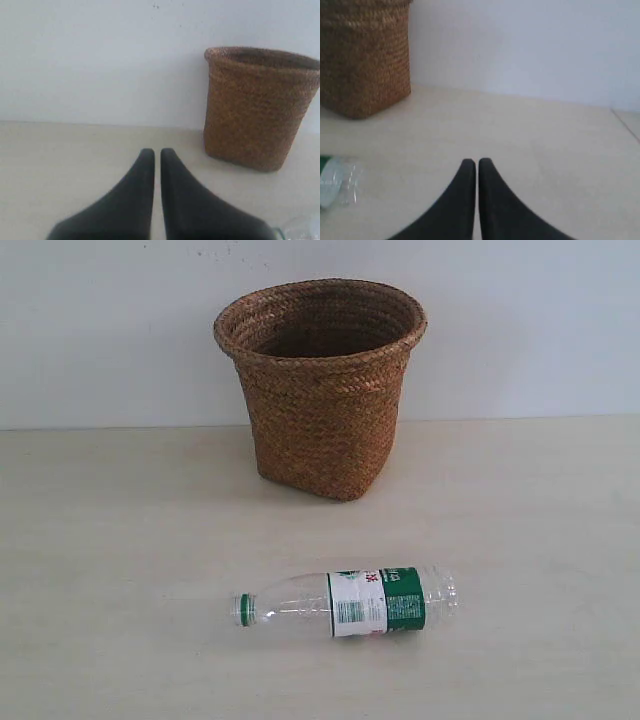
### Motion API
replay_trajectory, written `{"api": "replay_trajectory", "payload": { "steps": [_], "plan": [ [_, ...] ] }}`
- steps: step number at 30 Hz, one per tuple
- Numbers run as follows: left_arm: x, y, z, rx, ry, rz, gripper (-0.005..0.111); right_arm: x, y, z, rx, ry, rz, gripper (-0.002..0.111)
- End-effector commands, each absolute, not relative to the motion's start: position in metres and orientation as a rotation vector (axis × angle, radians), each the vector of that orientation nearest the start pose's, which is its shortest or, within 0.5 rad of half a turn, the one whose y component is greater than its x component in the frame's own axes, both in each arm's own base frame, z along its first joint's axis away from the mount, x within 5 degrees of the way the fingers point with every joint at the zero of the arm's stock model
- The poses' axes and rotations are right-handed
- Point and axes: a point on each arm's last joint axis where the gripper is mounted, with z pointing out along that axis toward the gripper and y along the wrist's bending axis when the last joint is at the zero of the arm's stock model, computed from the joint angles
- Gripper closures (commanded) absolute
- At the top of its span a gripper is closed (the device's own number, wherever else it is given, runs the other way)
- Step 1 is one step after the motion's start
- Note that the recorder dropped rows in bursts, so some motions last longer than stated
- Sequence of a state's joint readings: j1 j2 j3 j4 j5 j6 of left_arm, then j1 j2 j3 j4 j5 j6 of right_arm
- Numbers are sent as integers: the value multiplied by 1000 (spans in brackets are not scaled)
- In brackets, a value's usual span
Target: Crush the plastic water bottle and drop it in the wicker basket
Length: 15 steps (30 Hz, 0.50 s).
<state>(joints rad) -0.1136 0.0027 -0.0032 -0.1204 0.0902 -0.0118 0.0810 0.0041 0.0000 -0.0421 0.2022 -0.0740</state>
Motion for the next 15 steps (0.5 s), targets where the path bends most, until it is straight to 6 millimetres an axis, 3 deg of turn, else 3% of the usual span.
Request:
{"api": "replay_trajectory", "payload": {
  "steps": [1,7,10,11,15],
  "plan": [
    [56,-6,216,-115,1455,-298,103,56,5,216,-141,1446,-26,108],
    [51,0,237,-280,1200,-472,103,51,4,236,86,1226,260,108],
    [48,1,246,-256,1119,-455,103,48,4,243,95,1146,289,108],
    [45,2,257,-255,1084,-467,103,49,4,243,101,1168,294,108],
    [55,-3,288,-195,1171,-417,103,48,4,270,98,1219,278,108]
  ]
}}
